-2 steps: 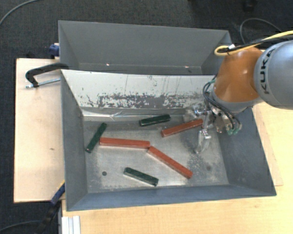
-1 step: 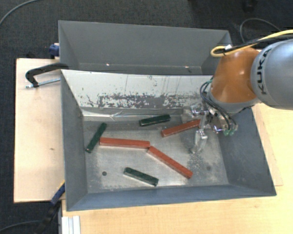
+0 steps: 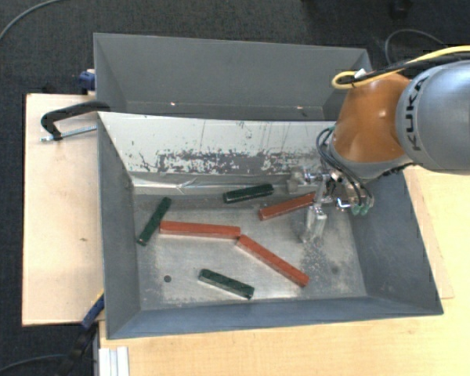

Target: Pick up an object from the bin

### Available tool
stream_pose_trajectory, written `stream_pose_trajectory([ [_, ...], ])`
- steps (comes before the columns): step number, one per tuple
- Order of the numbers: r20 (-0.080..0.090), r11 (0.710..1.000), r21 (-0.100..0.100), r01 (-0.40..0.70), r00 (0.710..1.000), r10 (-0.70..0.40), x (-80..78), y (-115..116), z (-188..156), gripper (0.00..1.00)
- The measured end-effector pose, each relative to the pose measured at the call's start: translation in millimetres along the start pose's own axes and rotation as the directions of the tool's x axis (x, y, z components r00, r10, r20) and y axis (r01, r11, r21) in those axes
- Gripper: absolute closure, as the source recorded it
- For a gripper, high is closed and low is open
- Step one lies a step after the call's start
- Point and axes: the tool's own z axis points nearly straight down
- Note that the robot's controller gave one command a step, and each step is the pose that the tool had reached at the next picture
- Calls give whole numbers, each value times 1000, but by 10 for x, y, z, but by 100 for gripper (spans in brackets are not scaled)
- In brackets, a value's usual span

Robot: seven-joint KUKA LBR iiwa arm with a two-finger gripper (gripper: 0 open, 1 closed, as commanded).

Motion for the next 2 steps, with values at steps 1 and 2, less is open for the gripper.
stream_pose_trajectory([
  [1,-1,1000,1,0,1000,0,2,-2,1,100],
  [2,8,996,5,91,996,-91,104,-25,-1489,100],
])
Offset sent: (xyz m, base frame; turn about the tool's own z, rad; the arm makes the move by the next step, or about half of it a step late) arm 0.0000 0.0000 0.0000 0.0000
